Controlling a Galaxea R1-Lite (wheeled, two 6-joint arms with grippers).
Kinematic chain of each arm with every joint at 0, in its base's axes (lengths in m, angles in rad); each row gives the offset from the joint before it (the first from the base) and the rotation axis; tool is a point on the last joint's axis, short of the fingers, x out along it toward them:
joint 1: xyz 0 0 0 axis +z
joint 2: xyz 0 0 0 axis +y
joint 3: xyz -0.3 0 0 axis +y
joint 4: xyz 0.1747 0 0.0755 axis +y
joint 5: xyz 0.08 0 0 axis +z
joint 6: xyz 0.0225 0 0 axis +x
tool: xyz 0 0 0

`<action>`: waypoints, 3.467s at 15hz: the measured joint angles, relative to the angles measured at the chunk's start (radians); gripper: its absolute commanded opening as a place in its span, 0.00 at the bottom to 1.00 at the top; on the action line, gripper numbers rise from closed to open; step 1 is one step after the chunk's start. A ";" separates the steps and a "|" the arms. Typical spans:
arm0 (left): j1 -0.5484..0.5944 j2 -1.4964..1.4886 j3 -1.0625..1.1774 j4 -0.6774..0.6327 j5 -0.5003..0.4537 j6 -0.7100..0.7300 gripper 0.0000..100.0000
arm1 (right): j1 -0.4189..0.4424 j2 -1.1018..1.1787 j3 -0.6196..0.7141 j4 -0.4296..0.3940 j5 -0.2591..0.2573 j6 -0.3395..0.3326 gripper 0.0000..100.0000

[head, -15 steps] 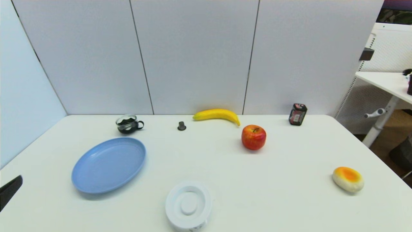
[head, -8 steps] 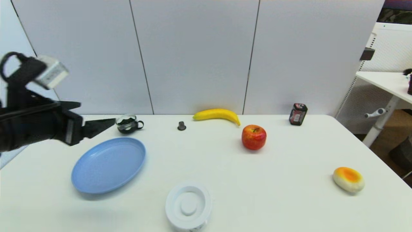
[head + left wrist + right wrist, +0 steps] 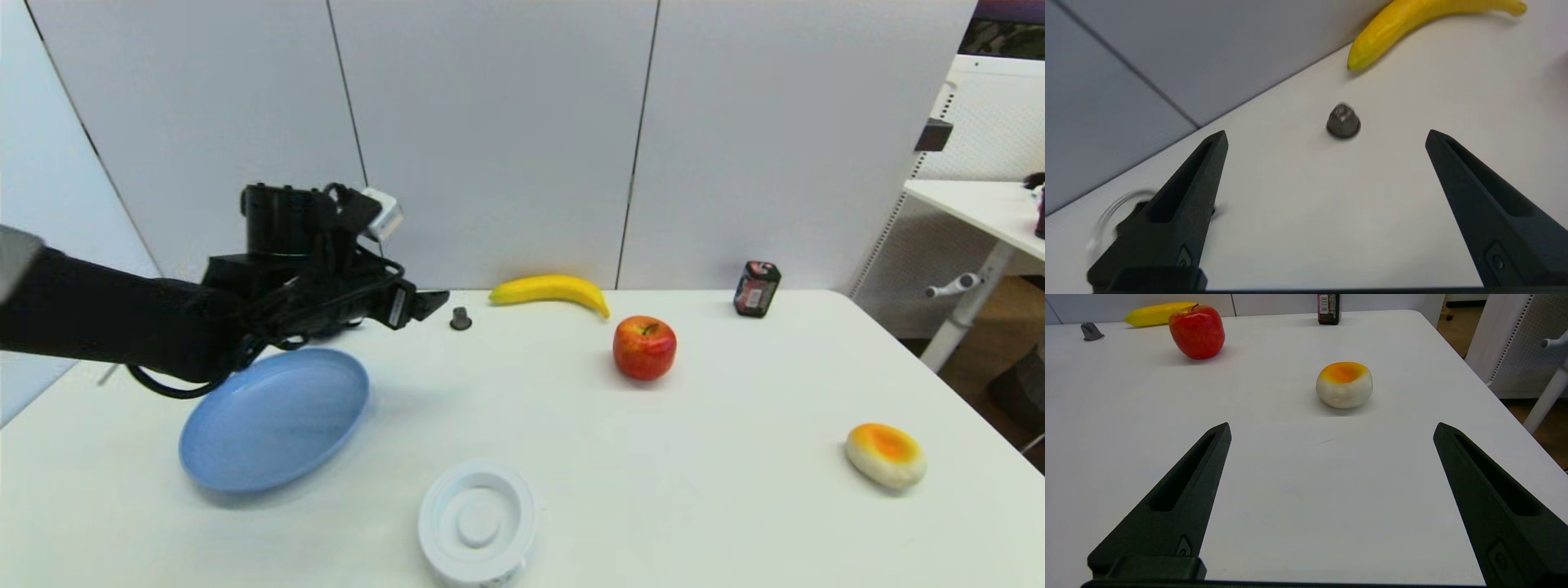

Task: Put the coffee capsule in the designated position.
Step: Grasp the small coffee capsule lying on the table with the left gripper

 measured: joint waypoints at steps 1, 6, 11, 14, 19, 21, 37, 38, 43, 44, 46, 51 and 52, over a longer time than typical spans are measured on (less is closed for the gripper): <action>-0.011 0.042 -0.013 -0.041 0.000 -0.020 1.00 | 0.000 0.000 0.000 -0.001 0.000 0.000 1.00; -0.042 0.211 -0.031 -0.254 0.009 -0.145 1.00 | 0.000 0.000 0.000 -0.001 0.000 0.000 1.00; -0.091 0.301 -0.057 -0.320 0.146 -0.253 1.00 | -0.001 0.000 0.000 -0.001 0.000 0.000 1.00; -0.110 0.340 -0.085 -0.324 0.193 -0.273 1.00 | 0.000 0.000 0.000 0.000 0.000 0.000 1.00; -0.111 0.367 -0.090 -0.343 0.250 -0.276 1.00 | 0.000 0.000 0.000 -0.001 0.000 0.000 1.00; -0.108 0.381 -0.092 -0.368 0.274 -0.276 1.00 | 0.000 0.000 0.000 0.000 0.000 0.000 1.00; -0.085 0.473 -0.181 -0.400 0.301 -0.261 1.00 | 0.000 0.000 0.000 -0.001 0.000 0.000 1.00; -0.081 0.473 -0.190 -0.390 0.302 -0.260 1.00 | 0.000 0.000 0.000 0.000 0.000 0.000 1.00; -0.074 0.478 -0.206 -0.373 0.302 -0.259 1.00 | 0.000 0.000 0.000 -0.001 0.000 0.000 1.00; -0.074 0.481 -0.208 -0.372 0.302 -0.260 1.00 | 0.000 0.000 0.000 0.000 0.000 0.000 1.00; -0.073 0.487 -0.212 -0.372 0.302 -0.262 1.00 | 0.000 0.000 0.000 0.000 0.000 0.000 1.00; -0.072 0.500 -0.221 -0.372 0.301 -0.265 1.00 | 0.000 0.000 0.000 -0.001 0.000 0.000 1.00; -0.072 0.503 -0.221 -0.372 0.302 -0.265 1.00 | 0.000 0.000 0.000 0.000 0.000 0.000 1.00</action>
